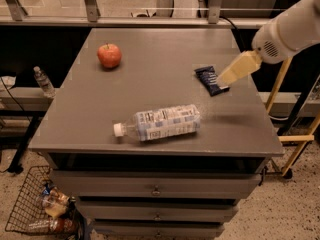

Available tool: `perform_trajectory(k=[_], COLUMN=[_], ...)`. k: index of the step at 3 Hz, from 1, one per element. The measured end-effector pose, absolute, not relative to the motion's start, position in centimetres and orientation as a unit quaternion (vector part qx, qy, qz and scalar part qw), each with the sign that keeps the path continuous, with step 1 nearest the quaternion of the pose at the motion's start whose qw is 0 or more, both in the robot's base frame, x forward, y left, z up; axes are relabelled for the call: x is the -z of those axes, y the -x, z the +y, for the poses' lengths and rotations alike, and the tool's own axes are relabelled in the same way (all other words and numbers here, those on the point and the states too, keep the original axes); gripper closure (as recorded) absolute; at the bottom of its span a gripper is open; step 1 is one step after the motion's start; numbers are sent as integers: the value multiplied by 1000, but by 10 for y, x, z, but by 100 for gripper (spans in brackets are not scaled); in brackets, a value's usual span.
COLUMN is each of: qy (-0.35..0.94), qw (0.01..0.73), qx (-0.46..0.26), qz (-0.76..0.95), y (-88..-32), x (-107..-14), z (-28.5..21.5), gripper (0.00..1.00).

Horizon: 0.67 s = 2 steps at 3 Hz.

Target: Move rxbar blueberry near apple

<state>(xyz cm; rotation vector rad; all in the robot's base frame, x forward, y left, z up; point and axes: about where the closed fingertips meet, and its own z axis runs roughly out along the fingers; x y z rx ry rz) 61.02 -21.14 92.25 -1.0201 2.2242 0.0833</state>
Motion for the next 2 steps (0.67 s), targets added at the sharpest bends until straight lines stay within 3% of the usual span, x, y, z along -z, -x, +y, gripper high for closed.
perform_trajectory(k=[2], qy=[386], qw=[310], qx=[-48], qz=[868], y=[-613], x=[-849], z=[-176], gripper=[0])
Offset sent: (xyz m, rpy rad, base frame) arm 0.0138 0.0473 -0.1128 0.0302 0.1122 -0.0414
